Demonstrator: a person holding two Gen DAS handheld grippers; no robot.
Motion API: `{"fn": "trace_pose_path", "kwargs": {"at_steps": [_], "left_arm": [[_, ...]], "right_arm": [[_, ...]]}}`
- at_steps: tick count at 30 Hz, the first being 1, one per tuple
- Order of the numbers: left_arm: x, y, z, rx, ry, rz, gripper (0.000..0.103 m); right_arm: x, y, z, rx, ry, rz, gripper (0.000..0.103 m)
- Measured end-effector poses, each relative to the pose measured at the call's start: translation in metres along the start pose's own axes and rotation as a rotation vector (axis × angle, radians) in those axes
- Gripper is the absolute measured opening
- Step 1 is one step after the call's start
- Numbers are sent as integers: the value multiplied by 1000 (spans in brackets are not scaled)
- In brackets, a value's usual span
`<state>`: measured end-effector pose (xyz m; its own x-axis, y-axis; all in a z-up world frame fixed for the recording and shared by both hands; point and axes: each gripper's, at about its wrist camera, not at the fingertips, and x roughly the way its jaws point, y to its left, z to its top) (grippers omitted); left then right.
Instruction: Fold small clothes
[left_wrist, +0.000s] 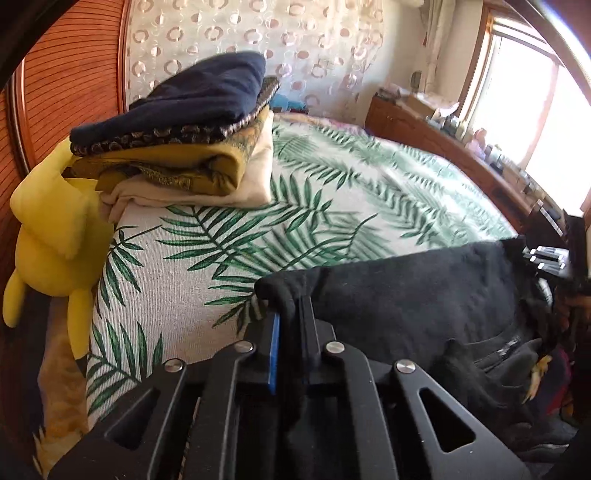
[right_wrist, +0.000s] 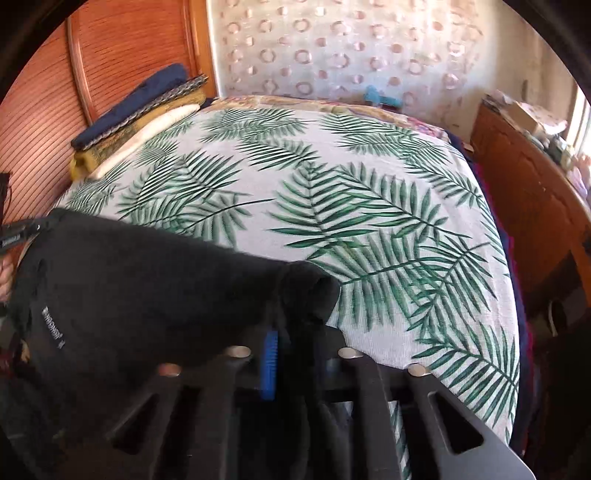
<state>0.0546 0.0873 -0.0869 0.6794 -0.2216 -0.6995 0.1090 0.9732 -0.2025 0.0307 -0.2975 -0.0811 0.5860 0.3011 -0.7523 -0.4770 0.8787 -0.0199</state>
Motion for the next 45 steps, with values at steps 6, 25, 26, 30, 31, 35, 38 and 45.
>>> {"fn": "trace_pose_path", "kwargs": {"at_steps": [6,25,26,30,31,35,38,45], "left_arm": [[-66,-18,8,0,-156,-64,9],[-223,-64,49,52,-542,-138,9],[-226,-65,52,56,-553,-133,9],[-236,-70,69,77,-601,-136,9],[-240,-73,75,89,-620,-136,9],[-243,-78,94,111,-650,-138,9],[-234,-81,111,125,-652,-133,9],[-176,-79,154,109,-600,-96,9]], "right_arm": [[-46,8,-9,11,-106,-14,9],[-270,38,-23,-59,-524,-175,9],[-278,40,-26,-61,-545,-187,9],[-299,45,-31,-65,-598,-195,9],[-304,46,-31,-67,-612,-200,9],[-316,46,-32,-64,-660,-223,9],[-313,47,-37,-54,-684,-242,9],[-256,50,-8,-45,-667,-277,9]]}}
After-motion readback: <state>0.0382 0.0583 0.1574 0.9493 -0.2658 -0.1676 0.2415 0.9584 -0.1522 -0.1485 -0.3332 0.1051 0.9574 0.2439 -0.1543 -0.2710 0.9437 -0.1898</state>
